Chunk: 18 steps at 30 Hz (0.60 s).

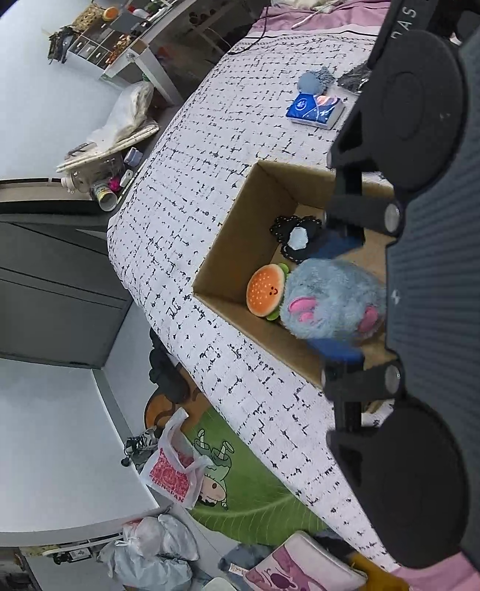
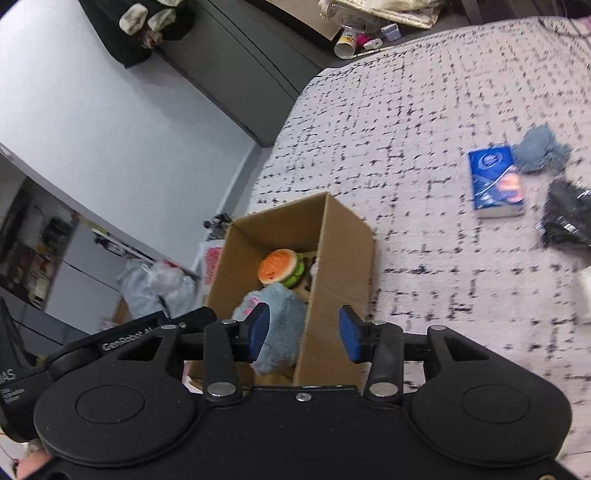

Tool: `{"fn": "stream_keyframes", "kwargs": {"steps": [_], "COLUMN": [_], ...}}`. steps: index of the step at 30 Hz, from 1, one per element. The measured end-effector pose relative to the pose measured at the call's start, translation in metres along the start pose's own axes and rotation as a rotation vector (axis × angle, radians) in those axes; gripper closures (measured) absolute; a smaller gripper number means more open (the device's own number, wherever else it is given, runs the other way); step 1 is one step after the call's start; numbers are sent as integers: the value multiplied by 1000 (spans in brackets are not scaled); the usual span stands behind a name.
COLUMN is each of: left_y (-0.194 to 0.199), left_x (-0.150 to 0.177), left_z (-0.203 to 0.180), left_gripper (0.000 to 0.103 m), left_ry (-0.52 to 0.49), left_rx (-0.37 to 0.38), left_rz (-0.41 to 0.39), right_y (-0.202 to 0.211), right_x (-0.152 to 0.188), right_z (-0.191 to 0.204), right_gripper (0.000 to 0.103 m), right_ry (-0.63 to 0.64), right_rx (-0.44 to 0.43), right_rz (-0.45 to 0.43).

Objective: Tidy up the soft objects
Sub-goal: 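Lower the grey plush into the box and open both tools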

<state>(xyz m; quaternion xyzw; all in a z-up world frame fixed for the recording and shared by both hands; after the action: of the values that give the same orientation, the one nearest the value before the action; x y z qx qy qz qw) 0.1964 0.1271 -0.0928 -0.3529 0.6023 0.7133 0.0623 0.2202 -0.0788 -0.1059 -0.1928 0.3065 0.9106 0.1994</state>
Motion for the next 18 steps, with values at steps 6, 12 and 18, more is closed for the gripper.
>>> {"fn": "stream_keyframes", "kwargs": {"steps": [6,12,18], "left_y": [20,44,63], "left_x": [2,0,0], "left_z": [-11,-21,-32], "left_gripper": [23,4,1], "left_ry": [-18,-22,-8], "left_rx": [-3,14,46], "left_rz": [-13,-53,-84], "right_y": [25,55,87], "right_x": [-7,-18,-28], "right_z": [6,5,8], "right_gripper": [47,29,12], "right_ry": [56,60,117], "right_rx": [50,63,78], "right_rz": [-2,-34,-84]}}
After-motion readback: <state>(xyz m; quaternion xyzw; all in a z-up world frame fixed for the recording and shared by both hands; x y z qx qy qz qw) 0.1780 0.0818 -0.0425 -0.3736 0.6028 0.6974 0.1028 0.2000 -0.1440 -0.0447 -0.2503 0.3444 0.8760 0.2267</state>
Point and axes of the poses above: each gripper's, at about its wrist camera, not at the fingertips, and y roughly against the way its jaws point, z to its left, x to its underside, the point moved 4 cm from there along -y, roughly the way its jaws point, and after that the axes turned 15 degrees about -x, right-handed, at the moved point
